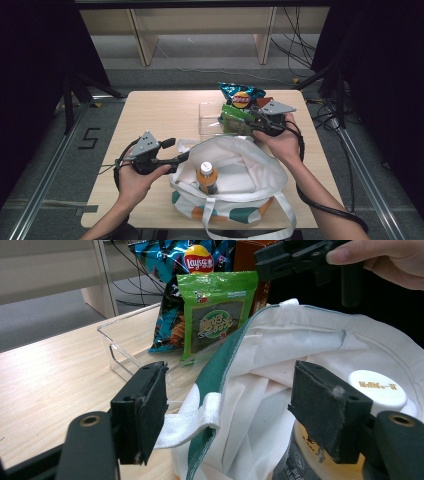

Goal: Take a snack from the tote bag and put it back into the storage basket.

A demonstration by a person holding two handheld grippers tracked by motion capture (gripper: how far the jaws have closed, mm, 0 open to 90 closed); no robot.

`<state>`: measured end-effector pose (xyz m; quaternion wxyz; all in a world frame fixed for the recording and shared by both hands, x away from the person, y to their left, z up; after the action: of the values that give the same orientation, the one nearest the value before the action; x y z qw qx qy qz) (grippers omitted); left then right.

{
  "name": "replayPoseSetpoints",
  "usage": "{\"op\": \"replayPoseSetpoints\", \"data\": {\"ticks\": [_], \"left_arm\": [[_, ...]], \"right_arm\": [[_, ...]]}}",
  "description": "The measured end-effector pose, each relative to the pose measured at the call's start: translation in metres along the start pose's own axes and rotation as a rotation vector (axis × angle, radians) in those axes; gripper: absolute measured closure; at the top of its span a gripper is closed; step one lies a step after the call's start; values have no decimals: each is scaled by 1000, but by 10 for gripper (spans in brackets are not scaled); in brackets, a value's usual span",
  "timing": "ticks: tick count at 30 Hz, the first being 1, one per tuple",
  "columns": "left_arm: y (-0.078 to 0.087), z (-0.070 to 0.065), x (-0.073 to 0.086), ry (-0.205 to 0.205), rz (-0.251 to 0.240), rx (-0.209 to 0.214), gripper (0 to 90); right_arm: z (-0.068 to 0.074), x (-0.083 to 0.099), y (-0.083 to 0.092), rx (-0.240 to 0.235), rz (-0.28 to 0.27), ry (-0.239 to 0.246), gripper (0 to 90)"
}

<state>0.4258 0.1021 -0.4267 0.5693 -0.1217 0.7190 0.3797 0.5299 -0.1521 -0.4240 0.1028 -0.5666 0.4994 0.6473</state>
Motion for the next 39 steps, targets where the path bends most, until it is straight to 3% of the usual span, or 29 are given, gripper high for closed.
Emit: {"op": "replayPoseSetpoints", "data": {"ticks": [2,6,7,11,13,15,16,23,27,29,31,32,36,37,39], "left_arm": [[0,1,0,1,-1,-5,300],[0,1,1,0,-6,1,301],[1,1,1,1,-4,0,301],[0,0,2,7,-13,7,301],[1,1,2,10,-9,1,301],[1,2,2,10,-11,-2,301],[1,2,1,9,-12,-3,301],[1,2,3,7,-6,-8,301],[3,3,1,7,-15,-11,301],[3,2,0,5,-18,-11,301],[3,2,-1,6,-20,-10,300],[3,2,-1,8,-20,-9,301],[4,4,0,8,-27,-5,300],[5,5,0,12,-21,-15,301],[6,5,0,11,-22,-17,301]], "right_arm": [[-3,1,5,5,-16,15,577],[-5,6,16,11,-20,-25,558],[-8,7,20,18,-25,-10,552],[-9,11,31,9,-34,-56,544],[-13,14,38,13,-34,-32,543],[-14,16,42,29,-42,-57,541],[-15,18,44,21,-35,-45,540],[-20,29,53,30,-34,-52,534],[-21,33,58,44,-38,-82,534],[-23,32,60,40,-44,-56,532],[-23,33,62,52,-47,-82,530],[-25,34,64,44,-35,-56,529],[-26,36,67,39,-32,-89,525],[-29,36,67,50,-39,-77,525],[-26,38,67,26,-24,-94,524]]}}
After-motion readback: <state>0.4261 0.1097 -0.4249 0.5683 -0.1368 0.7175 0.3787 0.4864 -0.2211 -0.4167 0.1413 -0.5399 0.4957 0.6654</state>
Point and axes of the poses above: each handheld gripper's, and its own axes: y roughly backward along the jaws, x roughly out of its underside, z roughly to its left, the point moved 9 cm from there along -y, roughly forward along the jaws, and after that the axes turned 6 degrees about z, right-handed, at the moved point
